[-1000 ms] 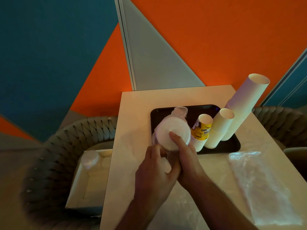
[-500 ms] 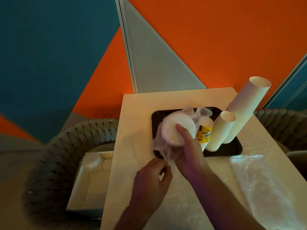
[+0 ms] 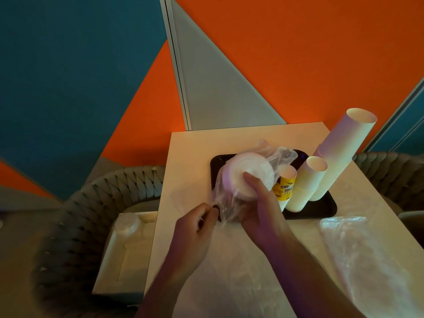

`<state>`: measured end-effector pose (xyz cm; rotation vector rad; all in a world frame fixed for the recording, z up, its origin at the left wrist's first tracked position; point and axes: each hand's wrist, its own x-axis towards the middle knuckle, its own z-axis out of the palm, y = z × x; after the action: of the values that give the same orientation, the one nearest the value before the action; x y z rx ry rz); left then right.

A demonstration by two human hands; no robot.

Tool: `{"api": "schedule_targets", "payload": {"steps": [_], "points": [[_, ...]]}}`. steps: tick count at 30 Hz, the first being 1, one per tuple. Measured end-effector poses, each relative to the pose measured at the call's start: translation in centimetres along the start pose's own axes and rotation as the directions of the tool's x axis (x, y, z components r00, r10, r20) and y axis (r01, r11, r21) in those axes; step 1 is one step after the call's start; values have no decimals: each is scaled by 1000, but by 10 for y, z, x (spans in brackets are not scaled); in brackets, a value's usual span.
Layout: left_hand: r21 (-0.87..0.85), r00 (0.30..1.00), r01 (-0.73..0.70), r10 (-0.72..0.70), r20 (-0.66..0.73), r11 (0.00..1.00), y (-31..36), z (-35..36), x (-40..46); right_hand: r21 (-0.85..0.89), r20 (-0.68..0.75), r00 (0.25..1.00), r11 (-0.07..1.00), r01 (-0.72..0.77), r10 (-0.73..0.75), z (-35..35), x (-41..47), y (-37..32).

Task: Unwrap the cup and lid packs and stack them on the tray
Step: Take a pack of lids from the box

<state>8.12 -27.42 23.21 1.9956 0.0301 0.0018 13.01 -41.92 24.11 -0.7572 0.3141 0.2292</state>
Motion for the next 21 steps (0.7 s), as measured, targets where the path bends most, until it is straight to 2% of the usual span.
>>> {"api": "schedule_targets", "payload": {"steps": [2,3,6,8,11,15,18,21], "points": [[14,999,22,-22,-31,1000,-7,3,-7,-12,-6,1000,1000,15,-15,-2,2,-7],[-33,996,65,-67,-62,997,-9,3,-7,-34,1,1000,999,26,-26,-4,2,-10],[-356,969,179,-226,-96,917,-4,-1,1,-60,62,998,998,19,-16,-2,-1,-11],[-438,968,213,-250,-28,873,5,-7,9,-65,111,994,998,12,-5,0,-4,-7],[-379,994,112,-103,43,919,14,-10,13,-85,156,988,996,21,-7,0,-5,-2],[-202,991,-107,121,58,973,11,-9,3,-20,100,995,1000,-10,12,-1,-2,-4],[-57,979,-182,187,82,982,5,-3,-9,49,96,994,997,-55,50,-1,-1,-5],[178,957,-267,239,165,947,-12,0,-15,37,116,991,997,-65,61,0,0,-4]]}}
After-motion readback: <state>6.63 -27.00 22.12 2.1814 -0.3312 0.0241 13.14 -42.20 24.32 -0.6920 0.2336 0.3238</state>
